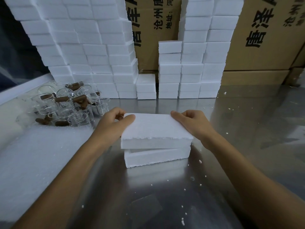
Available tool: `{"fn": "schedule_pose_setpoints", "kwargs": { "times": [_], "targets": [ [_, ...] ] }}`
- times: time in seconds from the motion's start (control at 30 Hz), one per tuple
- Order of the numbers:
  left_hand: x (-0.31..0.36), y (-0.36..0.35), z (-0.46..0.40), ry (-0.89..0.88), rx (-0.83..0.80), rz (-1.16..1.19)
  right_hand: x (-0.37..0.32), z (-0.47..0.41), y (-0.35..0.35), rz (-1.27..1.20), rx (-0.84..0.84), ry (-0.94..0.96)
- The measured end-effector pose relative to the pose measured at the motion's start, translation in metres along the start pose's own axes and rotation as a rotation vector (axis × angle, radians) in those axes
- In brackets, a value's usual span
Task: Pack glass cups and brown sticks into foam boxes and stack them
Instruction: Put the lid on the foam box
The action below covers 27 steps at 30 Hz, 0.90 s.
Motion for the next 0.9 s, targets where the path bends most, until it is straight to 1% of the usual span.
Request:
{"fn": "schedule_pose_setpoints", "kwargs": {
  "times": [0.07, 0.2, 0.37, 0.5, 0.57, 0.67, 0.7, 0.73, 0.8, 0.9],
  "targets": [
    [-0.001, -0.001, 0.0, -0.007, 0.02, 0.038, 0.002, 0.0, -0.001, 0.007, -0.004, -0.001],
    [-0.008, -0.01, -0.001, 0.017, 0.027, 0.124, 0.003, 0.0, 0.0, -0.061, -0.004, -0.009],
    [-0.019, -0.015, -0.003, 0.052, 0.024, 0.08, 0.002, -0.001, 0.008, 0.007, 0.029, -0.001],
    [-0.015, -0.01, -0.004, 0.074, -0.008, -0.063, -0.002, 0.001, 0.0, 0.005, 0.031, 0.016],
    [-0.013, -0.01, 0.001, 0.09, -0.092, -0.152, -0.004, 0.003, -0.005, 0.026, 0.005, 0.023],
    [-0.012, -0.025, 0.017, 0.099, -0.415, -0.266, -0.009, 0.004, -0.007, 0.066, -0.01, 0.043],
    [-0.014, -0.028, 0.021, 0.095, -0.486, -0.313, -0.012, 0.004, -0.007, 0.087, -0.012, 0.053],
    [-0.016, -0.028, 0.023, 0.077, -0.519, -0.355, -0.014, 0.004, -0.008, 0.113, -0.019, 0.065],
    [-0.018, -0.028, 0.019, 0.036, -0.517, -0.378, -0.019, 0.005, -0.011, 0.157, -0.041, 0.084],
    [-0.021, -0.026, 0.017, 0.036, -0.533, -0.28, -0.021, 0.007, -0.014, 0.192, -0.067, 0.091]
  ]
}}
Point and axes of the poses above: each hand's wrist, its own z-axis away from the middle knuckle, its own y-axis out of the back of the hand, x = y × z, the point moved 10 cm from there along -z, towards the middle knuckle, and after that the axes turned 15 degrees about y, right-handed, at the moved point
